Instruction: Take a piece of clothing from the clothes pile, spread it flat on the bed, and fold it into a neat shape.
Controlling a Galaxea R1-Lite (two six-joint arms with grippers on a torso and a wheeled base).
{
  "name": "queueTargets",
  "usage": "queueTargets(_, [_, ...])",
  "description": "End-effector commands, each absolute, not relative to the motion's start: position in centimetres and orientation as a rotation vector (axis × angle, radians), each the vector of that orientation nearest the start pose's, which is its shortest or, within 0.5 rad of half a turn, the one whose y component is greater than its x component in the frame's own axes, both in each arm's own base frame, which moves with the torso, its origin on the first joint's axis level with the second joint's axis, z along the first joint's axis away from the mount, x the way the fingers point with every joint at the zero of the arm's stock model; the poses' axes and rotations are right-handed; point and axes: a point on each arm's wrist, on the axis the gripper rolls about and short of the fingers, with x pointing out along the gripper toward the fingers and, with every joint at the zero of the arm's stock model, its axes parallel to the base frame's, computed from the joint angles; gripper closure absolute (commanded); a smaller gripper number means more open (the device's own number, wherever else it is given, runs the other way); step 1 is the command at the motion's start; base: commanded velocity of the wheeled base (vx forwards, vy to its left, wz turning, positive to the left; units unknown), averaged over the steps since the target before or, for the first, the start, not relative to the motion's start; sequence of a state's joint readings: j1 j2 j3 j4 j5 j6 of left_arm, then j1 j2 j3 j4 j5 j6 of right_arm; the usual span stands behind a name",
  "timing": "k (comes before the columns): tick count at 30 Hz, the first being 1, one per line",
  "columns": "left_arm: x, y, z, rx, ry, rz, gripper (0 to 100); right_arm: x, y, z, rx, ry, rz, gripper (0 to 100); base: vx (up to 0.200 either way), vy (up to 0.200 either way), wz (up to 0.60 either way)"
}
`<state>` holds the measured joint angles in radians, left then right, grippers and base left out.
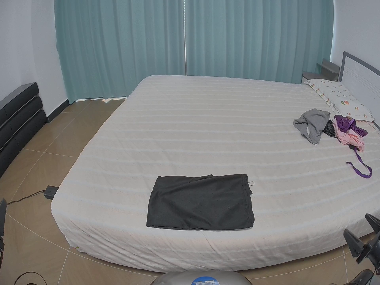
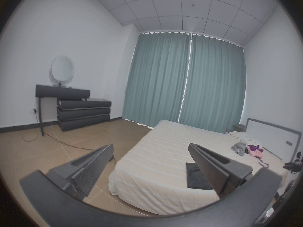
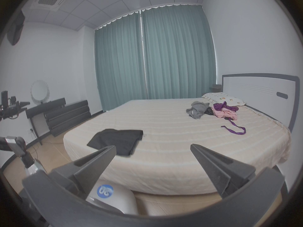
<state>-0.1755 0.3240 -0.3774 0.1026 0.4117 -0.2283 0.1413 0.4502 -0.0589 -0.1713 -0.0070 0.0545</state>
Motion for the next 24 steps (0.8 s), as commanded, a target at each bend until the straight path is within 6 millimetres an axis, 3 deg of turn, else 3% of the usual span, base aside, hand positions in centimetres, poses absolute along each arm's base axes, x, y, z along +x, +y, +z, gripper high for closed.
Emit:
queueTargets(1, [-5.9, 0.9, 15.2, -0.110, -0.127, 0.396, 0, -3.3, -0.6, 12.5, -0.002, 0.031, -0.002, 0, 0.000, 0.000, 0.00])
queueTargets(9, [-5.8, 0.7, 13.8, -0.050, -0.115, 0.331, 0, -3.3, -0.6, 12.4, 0.002, 0.011, -0.069, 0, 0.000, 0.000, 0.00])
queueTargets(12, [-5.4, 0.6, 13.2, -0.037, -0.089, 0.292, 0, -3.5, -0.4, 11.6, 0.000, 0.018, -0.106, 0, 0.000, 0.000, 0.00])
queueTargets(13, [-4.9, 0.5, 12.4, -0.026, -0.066, 0.252, 0, -3.7, -0.3, 9.6, -0.028, 0.058, -0.130, 0, 0.000, 0.000, 0.00])
queueTargets(16, [-4.2, 0.5, 11.6, -0.026, -0.069, 0.222, 0, -3.3, -0.4, 8.5, -0.039, 0.094, -0.158, 0, 0.000, 0.000, 0.00])
queueTargets(24, [-2.4, 0.4, 8.4, 0.083, -0.079, 0.183, 0, -2.3, 0.0, 7.5, -0.009, 0.012, -0.018, 0, 0.000, 0.000, 0.00])
